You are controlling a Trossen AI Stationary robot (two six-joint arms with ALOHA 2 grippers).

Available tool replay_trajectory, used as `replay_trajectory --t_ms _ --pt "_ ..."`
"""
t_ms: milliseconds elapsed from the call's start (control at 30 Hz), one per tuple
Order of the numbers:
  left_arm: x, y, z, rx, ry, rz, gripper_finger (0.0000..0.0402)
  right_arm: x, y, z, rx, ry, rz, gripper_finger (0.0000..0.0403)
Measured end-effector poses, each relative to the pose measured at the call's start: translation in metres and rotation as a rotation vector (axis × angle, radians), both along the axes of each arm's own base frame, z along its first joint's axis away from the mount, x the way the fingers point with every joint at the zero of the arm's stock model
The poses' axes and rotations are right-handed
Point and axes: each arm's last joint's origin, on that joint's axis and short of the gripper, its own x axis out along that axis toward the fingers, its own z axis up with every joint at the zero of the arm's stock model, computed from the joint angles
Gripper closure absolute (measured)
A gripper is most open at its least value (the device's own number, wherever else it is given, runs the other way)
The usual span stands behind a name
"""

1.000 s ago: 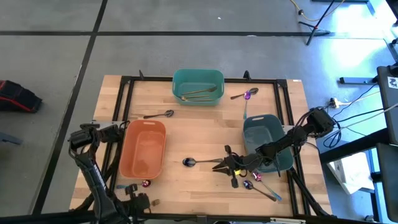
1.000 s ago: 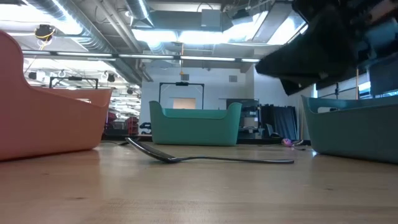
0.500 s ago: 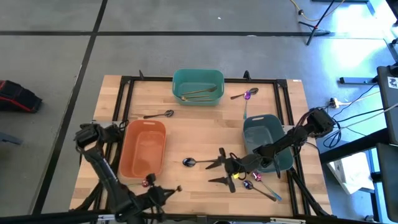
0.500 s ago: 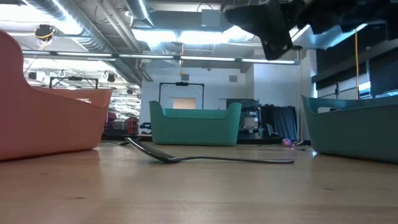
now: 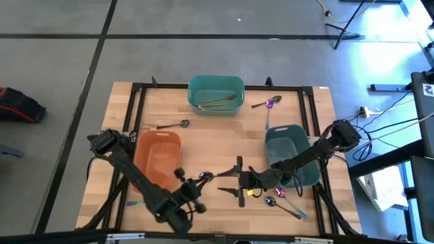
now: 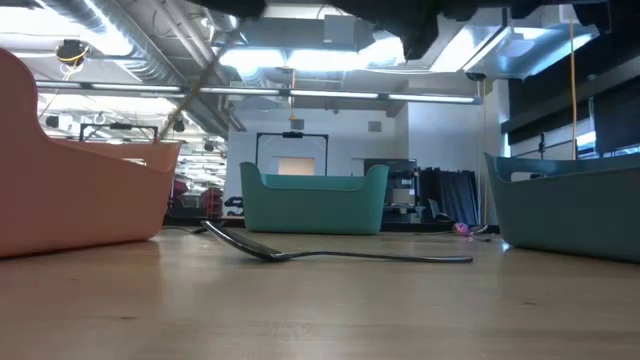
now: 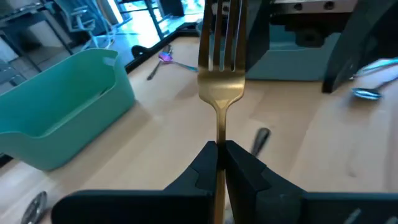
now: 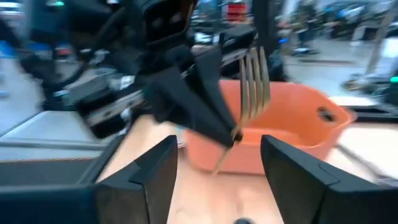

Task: Sort silverware by color (type)
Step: Put the gold fork into the green bin

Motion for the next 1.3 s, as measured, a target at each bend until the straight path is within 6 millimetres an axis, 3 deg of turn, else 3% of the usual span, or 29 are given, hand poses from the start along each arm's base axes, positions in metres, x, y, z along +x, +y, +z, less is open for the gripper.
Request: replay_trajectory --t_ms 133,367,667,900,1033,1300 --pt "0.008 0.008 0.000 0.008 0.019 0.010 0.0387 0.008 -0.007 0.005 -0.014 -0.018 -0.087 0.0202" --pt "0.014 0.009 0.002 0.027 0.025 -0.003 0.0386 0.015 -0.018 0.007 -0.012 -0.027 -0.063 0.0248" --pt "0.015 0.011 0.002 0.040 0.025 0.002 0.0386 0.017 -0.022 0.008 -0.103 -0.032 -0.057 0.0393" --pt "0.022 0.020 0.001 0.025 0.091 -0.010 0.0380 0.016 -0.023 0.007 -0.241 -0.013 -0.101 0.0399" --pt "0.020 0.029 0.010 -0.011 0.141 -0.025 0.0342 0.015 -0.029 0.014 -0.331 -0.018 -0.122 0.0399" --pt "-0.018 0.034 0.031 0.060 0.299 -0.059 0.0283 0.014 -0.079 0.043 -0.460 0.058 -0.259 0.0401"
